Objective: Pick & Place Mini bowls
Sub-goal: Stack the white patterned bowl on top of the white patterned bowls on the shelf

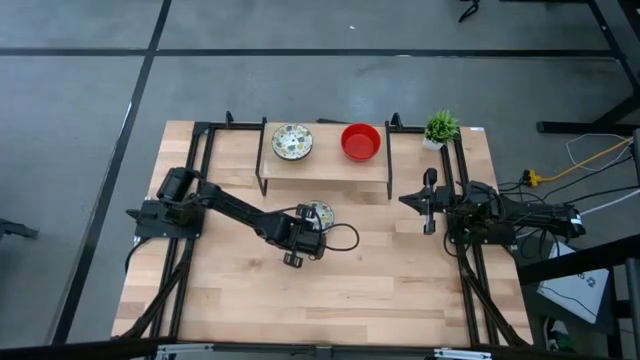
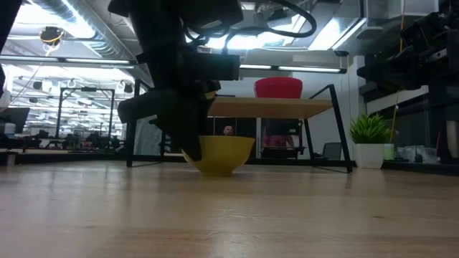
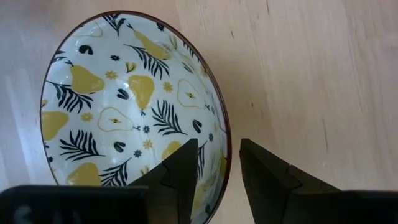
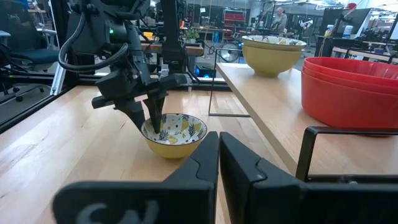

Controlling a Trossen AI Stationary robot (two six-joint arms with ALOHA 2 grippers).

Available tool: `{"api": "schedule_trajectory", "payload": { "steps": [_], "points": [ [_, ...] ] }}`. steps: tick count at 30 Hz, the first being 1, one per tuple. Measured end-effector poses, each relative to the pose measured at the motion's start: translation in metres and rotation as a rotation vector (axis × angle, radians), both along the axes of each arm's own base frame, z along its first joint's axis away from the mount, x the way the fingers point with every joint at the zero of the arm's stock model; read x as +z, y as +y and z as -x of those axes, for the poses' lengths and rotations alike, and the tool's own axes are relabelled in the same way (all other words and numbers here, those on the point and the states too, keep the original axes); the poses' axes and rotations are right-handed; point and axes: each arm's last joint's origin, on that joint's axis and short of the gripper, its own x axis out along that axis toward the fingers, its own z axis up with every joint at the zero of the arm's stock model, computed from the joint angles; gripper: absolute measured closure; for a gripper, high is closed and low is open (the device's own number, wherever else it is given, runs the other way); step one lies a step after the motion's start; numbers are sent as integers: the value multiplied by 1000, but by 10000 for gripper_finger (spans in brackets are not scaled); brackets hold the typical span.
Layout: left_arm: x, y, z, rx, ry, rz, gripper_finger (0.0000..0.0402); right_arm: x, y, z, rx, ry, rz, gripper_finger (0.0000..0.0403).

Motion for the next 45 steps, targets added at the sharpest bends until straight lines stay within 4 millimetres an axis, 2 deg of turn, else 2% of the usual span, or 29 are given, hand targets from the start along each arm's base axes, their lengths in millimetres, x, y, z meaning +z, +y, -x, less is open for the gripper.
{"api": "schedule_trajectory", "payload": {
  "steps": [10,23,45],
  "points": [
    [0,-1,0,4,5,34,292,0,0,0,0,0,0,386],
    [0,-5,1,-14,14,64,391,0,0,0,0,0,0,386],
    [1,-26,8,-92,25,66,391,0,0,0,0,1,0,386]
  ]
}}
